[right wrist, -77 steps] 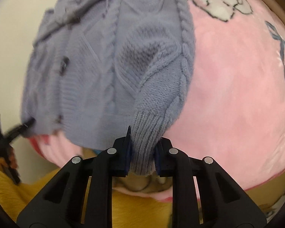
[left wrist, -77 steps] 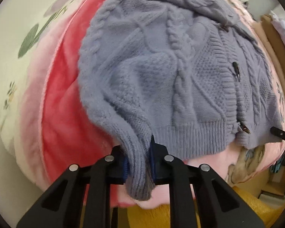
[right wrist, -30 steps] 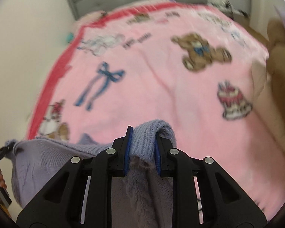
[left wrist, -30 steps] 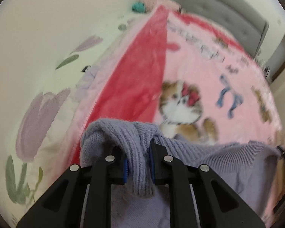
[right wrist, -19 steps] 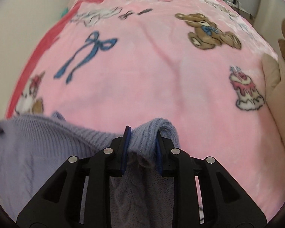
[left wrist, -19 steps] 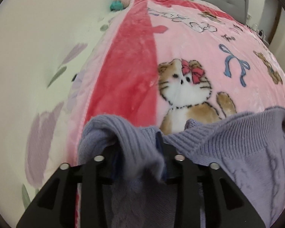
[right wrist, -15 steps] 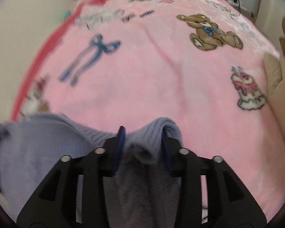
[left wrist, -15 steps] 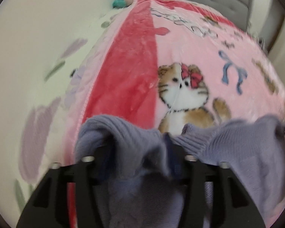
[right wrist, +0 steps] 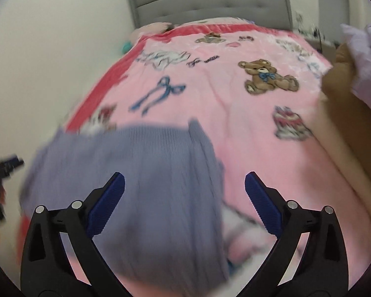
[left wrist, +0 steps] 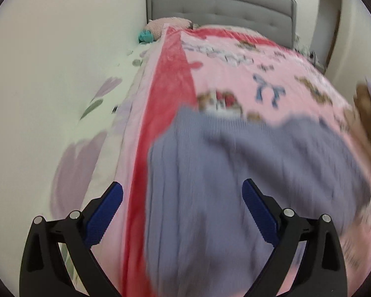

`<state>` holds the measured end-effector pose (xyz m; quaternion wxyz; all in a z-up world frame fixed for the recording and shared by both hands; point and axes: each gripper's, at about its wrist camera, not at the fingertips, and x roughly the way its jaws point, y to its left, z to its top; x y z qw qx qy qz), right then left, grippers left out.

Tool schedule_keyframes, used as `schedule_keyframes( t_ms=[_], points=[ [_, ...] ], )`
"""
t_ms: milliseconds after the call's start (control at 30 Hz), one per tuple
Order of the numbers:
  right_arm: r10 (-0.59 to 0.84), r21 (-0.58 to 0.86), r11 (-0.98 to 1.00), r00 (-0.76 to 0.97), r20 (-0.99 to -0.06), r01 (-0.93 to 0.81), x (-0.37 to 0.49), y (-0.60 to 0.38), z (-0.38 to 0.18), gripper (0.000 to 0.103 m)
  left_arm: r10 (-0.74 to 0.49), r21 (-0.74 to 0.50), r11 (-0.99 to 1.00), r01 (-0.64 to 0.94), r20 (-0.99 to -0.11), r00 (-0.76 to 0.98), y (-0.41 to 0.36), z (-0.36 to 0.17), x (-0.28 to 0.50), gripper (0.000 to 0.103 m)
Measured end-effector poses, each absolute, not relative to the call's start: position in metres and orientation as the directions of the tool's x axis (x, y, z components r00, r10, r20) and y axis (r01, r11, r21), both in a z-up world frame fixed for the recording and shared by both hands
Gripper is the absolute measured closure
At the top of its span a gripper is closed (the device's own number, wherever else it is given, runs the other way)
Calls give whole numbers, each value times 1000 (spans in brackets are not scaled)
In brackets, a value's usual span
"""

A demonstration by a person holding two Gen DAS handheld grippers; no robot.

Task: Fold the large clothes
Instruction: 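Fold the lifted hem over the cardigan body and open both grippers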

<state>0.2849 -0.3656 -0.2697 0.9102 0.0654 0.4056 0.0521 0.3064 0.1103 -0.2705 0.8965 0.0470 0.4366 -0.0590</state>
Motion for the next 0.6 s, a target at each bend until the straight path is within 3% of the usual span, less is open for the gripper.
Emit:
schedule_keyframes(
  t_ms=[100,233,367,467,500,600],
  points=[
    [116,113,993,649,-752,-45,238,-368,-290,14,-51,71,983,169,-782,621,117,-289,265,8],
    [194,211,977,540,-819,-32,214,-373,-327,33,-116,-21,986,165,-799,590,131,-313,233,8],
    [182,204,979,518,-836,-15,212,-366,-346,33,-148,-60,985,164,-786,600,130,-330,218,8],
    [137,169,985,508,-851,18,220,-360,-356,35,-93,38,979,200,-792,603,116,-349,221,8],
    [127,159,987,502,-855,21,223,-358,-360,41,-92,35,979,199,-801,591,116,-355,222,8],
    [114,142,990,487,-866,22,229,-349,-364,55,-126,-27,984,179,-811,571,122,-367,225,23]
  ],
)
